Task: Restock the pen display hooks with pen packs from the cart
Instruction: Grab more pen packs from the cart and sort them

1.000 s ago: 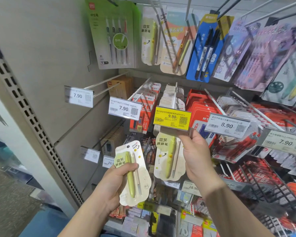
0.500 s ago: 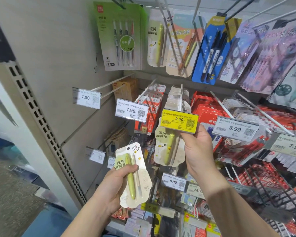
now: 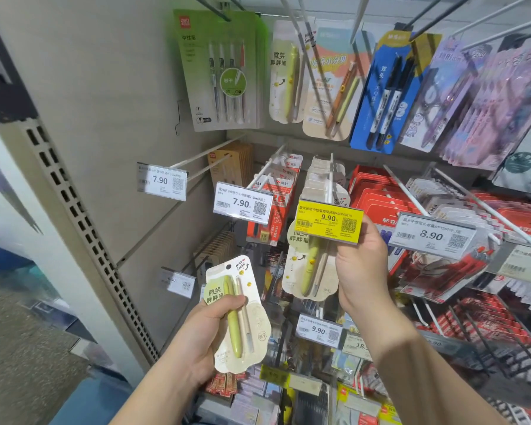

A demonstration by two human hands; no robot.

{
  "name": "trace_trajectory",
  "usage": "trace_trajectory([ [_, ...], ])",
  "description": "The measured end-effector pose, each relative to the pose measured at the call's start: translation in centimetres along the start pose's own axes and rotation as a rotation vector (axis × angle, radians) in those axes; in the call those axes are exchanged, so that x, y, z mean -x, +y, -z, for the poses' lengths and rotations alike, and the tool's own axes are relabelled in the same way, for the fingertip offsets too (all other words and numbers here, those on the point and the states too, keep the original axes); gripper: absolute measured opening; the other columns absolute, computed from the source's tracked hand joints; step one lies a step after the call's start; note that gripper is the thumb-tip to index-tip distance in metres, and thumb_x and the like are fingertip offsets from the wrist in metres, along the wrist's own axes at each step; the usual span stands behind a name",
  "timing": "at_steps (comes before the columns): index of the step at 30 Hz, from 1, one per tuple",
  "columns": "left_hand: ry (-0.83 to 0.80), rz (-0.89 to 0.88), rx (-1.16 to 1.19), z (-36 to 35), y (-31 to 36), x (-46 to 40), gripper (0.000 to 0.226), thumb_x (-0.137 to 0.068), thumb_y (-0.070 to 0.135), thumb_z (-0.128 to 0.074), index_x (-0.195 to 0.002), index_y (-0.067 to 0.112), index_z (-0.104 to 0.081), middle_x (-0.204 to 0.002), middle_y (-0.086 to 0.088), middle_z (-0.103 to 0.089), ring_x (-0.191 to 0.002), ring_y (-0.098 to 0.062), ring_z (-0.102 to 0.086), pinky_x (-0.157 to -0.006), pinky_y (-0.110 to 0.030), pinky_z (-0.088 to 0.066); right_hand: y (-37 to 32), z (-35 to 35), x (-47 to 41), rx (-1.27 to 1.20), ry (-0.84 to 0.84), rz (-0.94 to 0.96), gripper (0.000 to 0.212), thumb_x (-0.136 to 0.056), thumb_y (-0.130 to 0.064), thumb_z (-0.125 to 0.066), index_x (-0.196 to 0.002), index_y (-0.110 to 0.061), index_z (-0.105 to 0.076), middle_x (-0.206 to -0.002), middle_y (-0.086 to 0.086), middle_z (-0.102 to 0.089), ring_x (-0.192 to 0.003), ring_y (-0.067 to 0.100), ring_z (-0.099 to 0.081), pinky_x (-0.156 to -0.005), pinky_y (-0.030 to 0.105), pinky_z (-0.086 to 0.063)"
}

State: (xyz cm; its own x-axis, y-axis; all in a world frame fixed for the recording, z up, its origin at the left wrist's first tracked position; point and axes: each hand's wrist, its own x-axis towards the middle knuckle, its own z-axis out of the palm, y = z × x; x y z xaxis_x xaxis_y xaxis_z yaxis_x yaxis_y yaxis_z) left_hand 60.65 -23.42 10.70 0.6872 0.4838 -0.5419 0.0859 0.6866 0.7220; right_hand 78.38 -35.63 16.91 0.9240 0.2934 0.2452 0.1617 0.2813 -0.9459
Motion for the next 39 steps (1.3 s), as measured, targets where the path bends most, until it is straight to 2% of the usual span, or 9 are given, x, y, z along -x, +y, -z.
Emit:
trace_trajectory([
  [6, 0.0, -0.015, 0.013, 0.2, 0.1, -0.1, 0.025, -0.089, 0.002, -0.067, -0.113, -0.001, -0.07, -0.095, -0.025, -0.076, -0.07, -0.035, -0.076, -0.062, -0.042, -0.061, 0.0, -0.1, -0.4, -0.008, 0.013, -0.058, 0.025, -0.089, 0.003, -0.072, -0.089, -0.022, -0.071, -0.086, -0.005, -0.076, -0.086, 0.016, -0.069, -0.082, 0.043, -0.059],
  [11, 0.001, -0.018, 0.03, 0.3, 0.2, 0.0, 0.029, -0.088, 0.002, -0.067, -0.117, -0.002, -0.069, -0.095, -0.025, -0.076, -0.071, -0.036, -0.075, -0.06, -0.042, -0.061, -0.1, -0.3, -0.9, 0.024, -0.009, -0.063, 0.033, -0.092, 0.011, -0.063, -0.085, -0.021, -0.068, -0.071, -0.014, -0.073, -0.065, -0.002, -0.065, -0.058, 0.021, -0.055],
  [15, -0.003, -0.025, 0.047, 0.5, 0.3, 0.1, 0.037, -0.083, 0.003, -0.069, -0.12, -0.002, -0.067, -0.098, -0.026, -0.075, -0.073, -0.037, -0.075, -0.063, -0.044, -0.061, 0.0, -0.5, -1.8, 0.064, 0.001, -0.075, 0.032, -0.095, 0.004, -0.062, -0.085, -0.025, -0.069, -0.071, -0.016, -0.073, -0.063, -0.002, -0.064, -0.061, 0.024, -0.054],
  [20, -0.016, -0.046, 0.047, 0.4, 0.3, 0.4, 0.045, -0.08, 0.001, -0.072, -0.125, -0.001, -0.066, -0.102, -0.026, -0.075, -0.077, -0.037, -0.075, -0.066, -0.044, -0.062, 0.4, -0.7, -3.2, -0.022, 0.022, -0.159, 0.027, -0.101, -0.002, -0.056, -0.09, -0.022, -0.071, -0.072, -0.009, -0.072, -0.062, 0.002, -0.066, -0.054, 0.018, -0.053],
  [27, -0.054, -0.09, 0.046, 0.2, 0.4, 1.0, 0.042, -0.076, 0.001, -0.073, -0.117, 0.001, -0.07, -0.096, -0.023, -0.075, -0.072, -0.034, -0.075, -0.064, -0.041, -0.062, 0.8, -0.8, -4.0, -0.048, 0.057, -0.24, 0.035, -0.104, -0.013, -0.053, -0.076, -0.025, -0.07, -0.066, -0.009, -0.068, -0.054, 0.001, -0.062, -0.048, 0.013, -0.047],
  [31, -0.061, -0.101, 0.049, 0.1, 0.3, 1.1, 0.042, -0.074, 0.007, -0.075, -0.116, 0.002, -0.07, -0.098, -0.024, -0.076, -0.074, -0.033, -0.076, -0.065, -0.041, -0.062, 0.8, -0.6, -3.6, 0.04, 0.038, -0.2, 0.029, -0.101, -0.003, -0.054, -0.084, -0.025, -0.065, -0.073, -0.009, -0.068, -0.057, -0.002, -0.061, -0.053, 0.013, -0.048],
  [34, -0.06, -0.1, 0.065, 0.0, 0.2, 1.2, 0.043, -0.076, 0.012, -0.076, -0.117, 0.002, -0.071, -0.101, -0.025, -0.076, -0.076, -0.034, -0.076, -0.069, -0.042, -0.062, 0.8, -0.3, -3.0, 0.11, 0.005, -0.185, 0.029, -0.098, 0.0, -0.057, -0.083, -0.025, -0.061, -0.08, -0.006, -0.065, -0.066, 0.005, -0.059, -0.063, 0.02, -0.047],
  [37, -0.068, -0.091, 0.059, -0.2, 0.1, 1.1, 0.042, -0.08, 0.018, -0.075, -0.118, 0.001, -0.071, -0.103, -0.026, -0.075, -0.077, -0.034, -0.076, -0.069, -0.042, -0.063, 1.4, 0.1, -2.4, 0.195, -0.005, -0.234, 0.023, -0.097, -0.003, -0.061, -0.085, -0.023, -0.066, -0.085, -0.006, -0.069, -0.081, 0.015, -0.058, -0.071, 0.027, -0.044],
  [39, -0.081, -0.087, 0.053, -0.5, 0.2, 1.0, 0.039, -0.082, 0.021, -0.074, -0.116, 0.001, -0.073, -0.102, -0.026, -0.076, -0.075, -0.033, -0.076, -0.069, -0.042, -0.064, 1.8, 0.2, -1.8, 0.232, -0.002, -0.296, 0.011, -0.098, -0.013, -0.063, -0.101, -0.021, -0.07, -0.097, -0.005, -0.072, -0.093, 0.018, -0.061, -0.075, 0.027, -0.043],
])
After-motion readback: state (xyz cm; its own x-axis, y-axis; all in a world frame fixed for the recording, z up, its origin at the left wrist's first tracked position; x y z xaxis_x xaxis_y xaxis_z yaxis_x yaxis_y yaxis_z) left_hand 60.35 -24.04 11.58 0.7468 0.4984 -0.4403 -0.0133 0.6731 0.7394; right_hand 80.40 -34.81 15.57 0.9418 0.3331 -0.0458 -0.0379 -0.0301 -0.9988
